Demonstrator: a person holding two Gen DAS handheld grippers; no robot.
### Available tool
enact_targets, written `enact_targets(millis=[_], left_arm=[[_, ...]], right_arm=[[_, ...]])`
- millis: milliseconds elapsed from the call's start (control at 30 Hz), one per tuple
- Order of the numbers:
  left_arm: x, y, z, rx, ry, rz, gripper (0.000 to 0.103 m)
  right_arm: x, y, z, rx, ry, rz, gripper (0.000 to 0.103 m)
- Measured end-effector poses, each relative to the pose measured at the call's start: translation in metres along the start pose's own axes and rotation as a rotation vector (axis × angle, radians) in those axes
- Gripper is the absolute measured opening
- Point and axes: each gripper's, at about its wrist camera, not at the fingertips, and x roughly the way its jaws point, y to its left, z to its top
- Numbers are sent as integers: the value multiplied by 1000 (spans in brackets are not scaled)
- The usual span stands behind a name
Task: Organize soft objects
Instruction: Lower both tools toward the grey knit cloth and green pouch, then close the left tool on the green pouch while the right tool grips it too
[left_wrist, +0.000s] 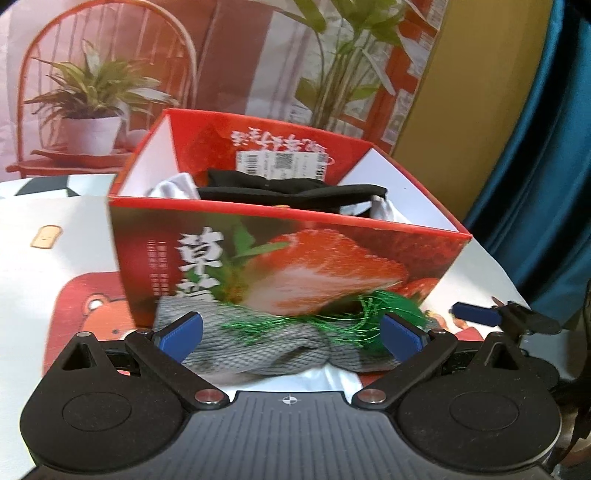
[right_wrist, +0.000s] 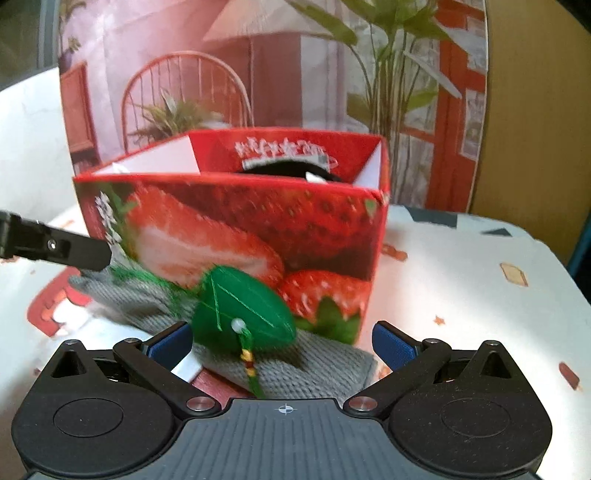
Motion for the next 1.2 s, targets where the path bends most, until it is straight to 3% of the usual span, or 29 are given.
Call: enact_targets(millis=[233,400,467,600,900,1200], left_arm=[[23,-16,8,14,32,-81,97],[40,-27,9,25,70,-132,79],[46,-30,8,26,80,-151,72],[58,-33,6,19,108,-185,70],[73,-33,4,-33,142,-256,53],[52,-27,6,-63,100,-244,52]], right_arm=[[5,-10,-3,33,7,67,100],[12,-8,1,24,27,137,80],[15,-5,1,17,34,155,77],[21,-2,1,14,45,169,71],[25,4,2,37,48,188,68],[14,13,15,22,20,205,57]])
